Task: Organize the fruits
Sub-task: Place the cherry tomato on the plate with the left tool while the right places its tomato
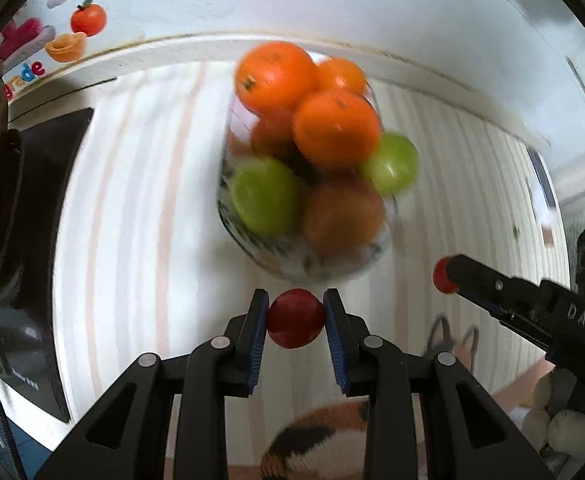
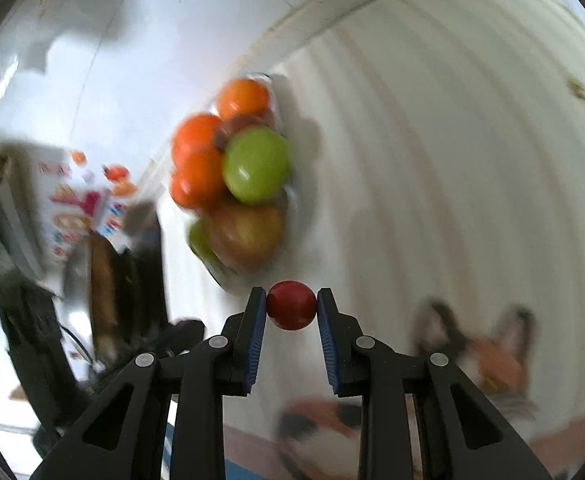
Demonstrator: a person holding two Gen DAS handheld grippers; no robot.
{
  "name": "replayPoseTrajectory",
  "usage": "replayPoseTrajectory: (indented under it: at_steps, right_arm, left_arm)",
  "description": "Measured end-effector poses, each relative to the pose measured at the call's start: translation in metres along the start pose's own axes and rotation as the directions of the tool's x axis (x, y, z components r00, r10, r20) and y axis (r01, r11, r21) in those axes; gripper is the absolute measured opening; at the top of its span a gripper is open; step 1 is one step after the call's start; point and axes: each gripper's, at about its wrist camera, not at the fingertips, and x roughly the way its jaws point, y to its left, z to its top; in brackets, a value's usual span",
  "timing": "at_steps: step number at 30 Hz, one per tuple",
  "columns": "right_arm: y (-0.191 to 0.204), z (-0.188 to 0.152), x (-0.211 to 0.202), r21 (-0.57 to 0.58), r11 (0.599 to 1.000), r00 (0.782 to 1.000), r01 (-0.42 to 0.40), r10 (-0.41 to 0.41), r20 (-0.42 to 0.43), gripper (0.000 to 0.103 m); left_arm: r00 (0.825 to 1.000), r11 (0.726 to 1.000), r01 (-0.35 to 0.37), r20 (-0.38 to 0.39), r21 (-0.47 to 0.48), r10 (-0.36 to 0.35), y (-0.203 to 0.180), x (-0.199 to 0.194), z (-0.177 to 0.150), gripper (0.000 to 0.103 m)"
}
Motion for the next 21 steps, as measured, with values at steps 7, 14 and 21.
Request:
replayPoseTrajectory:
  at_steps: [7,14,21]
  right_arm:
    - [0.011,0.032,0.033,0.005,1.0,1.0,0.02,-0.02,-0.019,0.028]
    - [0.018,0.039,0.046,-0.053,0.996,0.996,0.078,-0.08,-0.027,0.029]
    - [0.012,0.037,0.052,-0.051,0.993,0.994,0.103,-0.105,-0.035,0.029]
  left_arm:
    - [0.999,0.998,0.026,-0.023,-0.062,-0.028,0.024,0.023,0.016,0.026]
    - [0.999,0.998,0.015,-0.047,-0.061,-0.018,0.024,0.039,0.029,0.027]
    - [0.998,0.998,0.005,-0.058,-0.067,-0.009,0.019,0.052,0.037,0.027]
